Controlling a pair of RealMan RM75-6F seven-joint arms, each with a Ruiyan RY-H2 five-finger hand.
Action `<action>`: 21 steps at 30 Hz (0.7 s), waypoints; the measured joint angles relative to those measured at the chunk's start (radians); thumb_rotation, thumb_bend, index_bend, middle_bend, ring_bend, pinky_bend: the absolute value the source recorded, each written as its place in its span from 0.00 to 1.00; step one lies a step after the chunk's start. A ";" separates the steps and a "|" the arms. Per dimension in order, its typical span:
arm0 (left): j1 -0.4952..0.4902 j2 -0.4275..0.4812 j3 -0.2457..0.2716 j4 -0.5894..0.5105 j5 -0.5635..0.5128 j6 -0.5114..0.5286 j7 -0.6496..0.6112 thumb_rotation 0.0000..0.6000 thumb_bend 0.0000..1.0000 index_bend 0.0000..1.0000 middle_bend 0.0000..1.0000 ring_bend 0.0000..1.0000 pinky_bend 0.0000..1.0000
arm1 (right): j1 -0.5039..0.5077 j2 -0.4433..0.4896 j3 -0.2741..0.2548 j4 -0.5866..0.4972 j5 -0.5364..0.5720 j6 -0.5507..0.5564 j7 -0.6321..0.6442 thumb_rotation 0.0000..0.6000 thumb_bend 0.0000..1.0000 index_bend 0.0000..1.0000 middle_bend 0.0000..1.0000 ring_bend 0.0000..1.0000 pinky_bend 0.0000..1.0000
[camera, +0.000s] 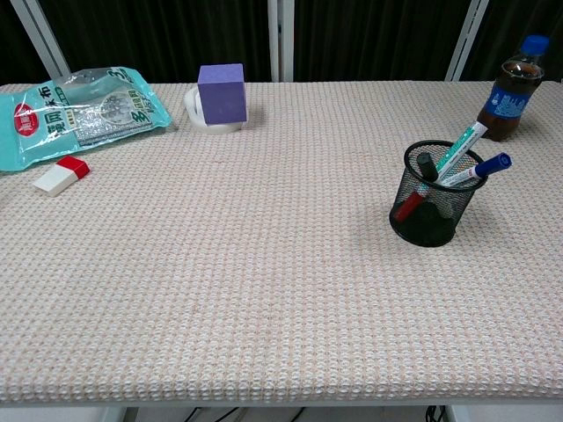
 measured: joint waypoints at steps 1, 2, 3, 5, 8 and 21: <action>0.002 -0.002 -0.002 0.002 0.003 0.000 -0.002 1.00 0.09 0.06 0.00 0.00 0.00 | 0.001 0.003 0.002 -0.003 -0.004 0.001 0.002 1.00 0.15 0.00 0.00 0.00 0.00; 0.003 -0.004 -0.004 0.003 0.005 0.001 -0.002 1.00 0.09 0.06 0.00 0.00 0.00 | 0.001 0.004 0.003 -0.005 -0.005 0.001 0.001 1.00 0.15 0.00 0.00 0.00 0.00; 0.003 -0.005 -0.006 0.004 0.007 0.002 -0.001 1.00 0.09 0.06 0.00 0.00 0.00 | 0.002 0.005 0.004 -0.008 -0.006 0.001 0.000 1.00 0.15 0.00 0.00 0.00 0.00; 0.005 -0.007 -0.010 0.004 0.011 0.002 0.003 1.00 0.09 0.06 0.00 0.00 0.00 | 0.004 0.006 0.006 -0.013 -0.008 -0.003 -0.002 1.00 0.15 0.00 0.00 0.00 0.00; 0.007 -0.004 -0.014 -0.005 0.016 0.001 0.005 1.00 0.09 0.06 0.00 0.00 0.00 | 0.009 0.007 0.005 -0.018 -0.013 -0.010 -0.006 1.00 0.15 0.00 0.00 0.00 0.00; 0.015 0.013 -0.024 -0.032 -0.004 -0.045 0.008 1.00 0.09 0.06 0.00 0.00 0.00 | 0.092 0.018 0.011 -0.148 -0.110 -0.063 -0.082 1.00 0.15 0.00 0.00 0.00 0.00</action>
